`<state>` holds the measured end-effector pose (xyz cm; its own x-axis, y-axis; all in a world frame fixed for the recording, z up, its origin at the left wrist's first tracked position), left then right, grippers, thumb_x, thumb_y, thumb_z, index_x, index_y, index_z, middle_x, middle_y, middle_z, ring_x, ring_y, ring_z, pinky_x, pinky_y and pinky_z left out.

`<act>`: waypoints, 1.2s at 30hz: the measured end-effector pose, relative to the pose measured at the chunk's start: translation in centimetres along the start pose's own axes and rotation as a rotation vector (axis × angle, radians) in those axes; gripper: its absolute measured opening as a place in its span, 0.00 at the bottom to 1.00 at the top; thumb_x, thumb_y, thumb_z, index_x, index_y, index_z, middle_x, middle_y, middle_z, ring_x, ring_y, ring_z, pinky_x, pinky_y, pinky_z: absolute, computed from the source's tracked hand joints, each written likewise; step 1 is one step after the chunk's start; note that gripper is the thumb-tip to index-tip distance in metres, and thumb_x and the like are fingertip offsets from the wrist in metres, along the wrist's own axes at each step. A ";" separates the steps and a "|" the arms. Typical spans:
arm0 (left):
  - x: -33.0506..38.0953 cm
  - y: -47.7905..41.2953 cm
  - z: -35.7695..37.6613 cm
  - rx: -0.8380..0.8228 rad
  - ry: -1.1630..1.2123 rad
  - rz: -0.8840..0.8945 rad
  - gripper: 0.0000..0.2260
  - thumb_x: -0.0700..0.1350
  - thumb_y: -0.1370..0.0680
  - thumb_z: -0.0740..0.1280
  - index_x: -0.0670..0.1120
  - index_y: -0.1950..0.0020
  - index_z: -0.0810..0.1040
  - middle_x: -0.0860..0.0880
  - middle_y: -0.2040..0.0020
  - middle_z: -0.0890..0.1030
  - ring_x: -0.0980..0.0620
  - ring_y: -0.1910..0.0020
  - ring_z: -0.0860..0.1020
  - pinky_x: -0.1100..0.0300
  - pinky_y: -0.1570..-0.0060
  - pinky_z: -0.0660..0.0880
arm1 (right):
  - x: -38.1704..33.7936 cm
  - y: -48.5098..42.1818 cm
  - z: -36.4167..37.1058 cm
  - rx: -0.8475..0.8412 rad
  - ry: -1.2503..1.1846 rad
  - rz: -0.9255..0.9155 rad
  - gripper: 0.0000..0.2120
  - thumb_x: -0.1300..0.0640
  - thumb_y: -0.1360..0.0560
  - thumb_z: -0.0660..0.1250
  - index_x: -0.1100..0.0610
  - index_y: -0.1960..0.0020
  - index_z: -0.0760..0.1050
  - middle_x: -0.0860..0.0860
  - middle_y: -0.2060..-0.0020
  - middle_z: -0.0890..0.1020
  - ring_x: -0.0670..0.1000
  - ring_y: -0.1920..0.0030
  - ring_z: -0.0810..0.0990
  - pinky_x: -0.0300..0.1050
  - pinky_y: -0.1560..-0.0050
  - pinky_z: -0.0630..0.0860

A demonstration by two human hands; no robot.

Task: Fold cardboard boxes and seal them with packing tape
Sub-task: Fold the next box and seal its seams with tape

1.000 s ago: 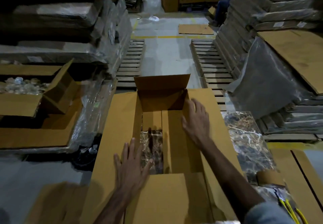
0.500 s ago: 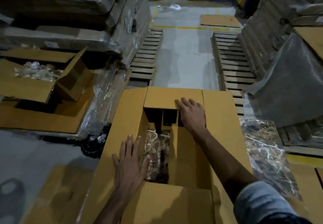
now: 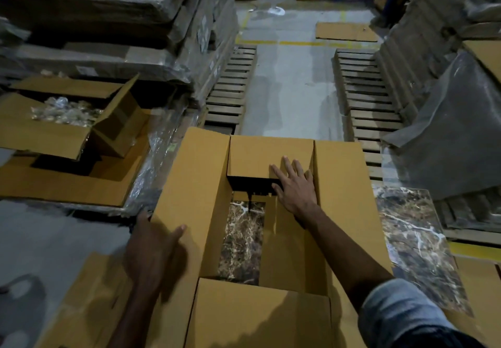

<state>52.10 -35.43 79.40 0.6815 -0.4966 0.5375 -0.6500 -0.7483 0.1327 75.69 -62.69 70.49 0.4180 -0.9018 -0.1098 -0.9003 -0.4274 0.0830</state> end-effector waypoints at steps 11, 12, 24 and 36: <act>5.8 8.1 5.4 -0.299 0.036 0.485 0.34 0.76 0.22 0.52 0.67 0.18 0.55 0.62 0.17 0.56 0.56 0.19 0.59 0.42 0.22 0.60 | -0.5 0.2 -1.0 -0.073 -0.010 0.005 0.29 0.40 0.14 0.51 0.44 0.16 0.48 0.51 0.16 0.46 0.59 0.17 0.47 0.67 0.22 0.56; 5.3 8.1 7.2 -0.309 -0.067 0.498 0.34 0.78 0.22 0.46 0.69 0.18 0.50 0.62 0.16 0.48 0.56 0.17 0.49 0.36 0.21 0.53 | -0.5 0.3 -1.1 -0.072 -0.003 0.003 0.29 0.40 0.14 0.51 0.45 0.16 0.48 0.51 0.16 0.47 0.59 0.17 0.47 0.67 0.23 0.56; 3.7 7.9 10.3 -0.252 -0.415 0.601 0.33 0.76 0.21 0.40 0.67 0.18 0.37 0.54 0.17 0.32 0.48 0.17 0.33 0.31 0.24 0.53 | 2.3 6.7 -3.6 0.100 0.030 0.199 0.31 0.36 0.16 0.50 0.46 0.17 0.52 0.52 0.16 0.50 0.59 0.17 0.50 0.67 0.23 0.54; 3.8 6.9 9.3 -0.291 -0.380 0.645 0.35 0.76 0.21 0.43 0.65 0.16 0.44 0.52 0.15 0.39 0.44 0.16 0.39 0.29 0.28 0.60 | 9.5 20.4 -6.9 0.125 -0.983 0.688 0.36 0.30 0.28 0.71 0.42 0.25 0.69 0.53 0.32 0.79 0.58 0.37 0.80 0.60 0.36 0.78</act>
<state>53.37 -46.56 74.58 0.1753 -0.9472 0.2685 -0.9807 -0.1440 0.1325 62.11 -80.45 78.03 -0.3767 -0.4811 -0.7916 -0.9262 0.1819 0.3302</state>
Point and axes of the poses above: each hand's wrist, its own y-axis away from the middle knuckle, its own z-axis out of the palm, x = y × z, the point moved 1 cm from there along -y, towards the middle knuckle
